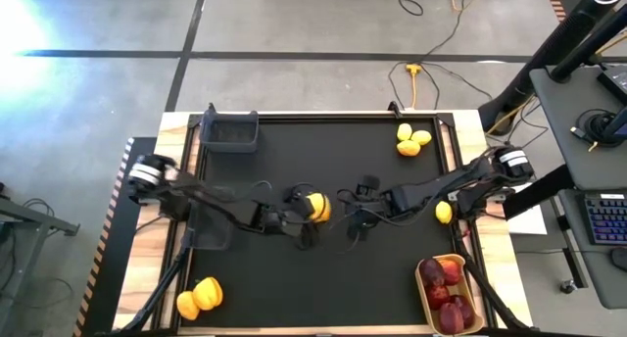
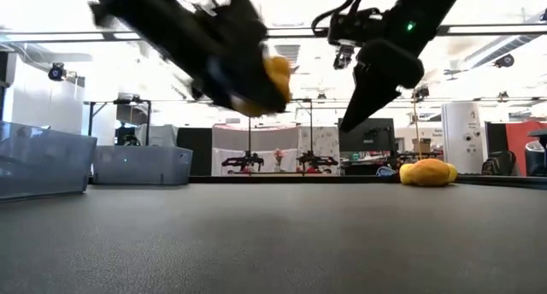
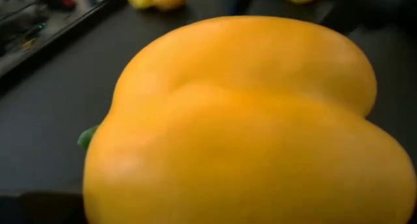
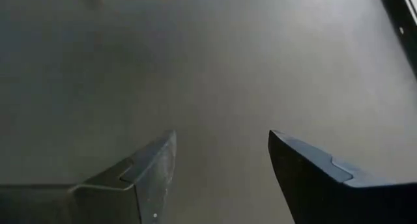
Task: Sort produce into baskets
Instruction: Put the bell pepper into the bottom black bin
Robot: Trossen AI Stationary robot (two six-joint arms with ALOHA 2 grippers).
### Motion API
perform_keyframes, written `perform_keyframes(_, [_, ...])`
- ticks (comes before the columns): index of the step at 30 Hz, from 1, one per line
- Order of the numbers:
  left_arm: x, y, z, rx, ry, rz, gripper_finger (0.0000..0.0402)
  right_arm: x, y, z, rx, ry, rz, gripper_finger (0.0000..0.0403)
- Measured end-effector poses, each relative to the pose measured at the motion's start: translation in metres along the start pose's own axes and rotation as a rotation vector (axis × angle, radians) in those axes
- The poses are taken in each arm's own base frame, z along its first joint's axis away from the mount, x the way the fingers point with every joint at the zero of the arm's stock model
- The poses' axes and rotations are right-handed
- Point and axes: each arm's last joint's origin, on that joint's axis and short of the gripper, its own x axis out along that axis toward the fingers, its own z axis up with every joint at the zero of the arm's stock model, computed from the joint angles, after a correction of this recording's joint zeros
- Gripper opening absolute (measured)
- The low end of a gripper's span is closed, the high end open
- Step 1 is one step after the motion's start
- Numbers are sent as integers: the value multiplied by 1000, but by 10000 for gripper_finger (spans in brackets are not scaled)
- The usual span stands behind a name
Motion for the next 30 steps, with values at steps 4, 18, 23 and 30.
perform_keyframes(4, [-49,19,12,9,114,59,320,-4,4,-1,-14,-8,11,223])
perform_keyframes(18, [-175,99,-7,-279,878,288,319,-4,6,5,-31,-67,28,219])
perform_keyframes(23, [-174,101,-13,-275,1054,317,319,-4,6,6,-28,-74,31,219])
perform_keyframes(30, [-154,98,-34,-211,1210,349,319,-4,6,6,-35,-73,33,219])
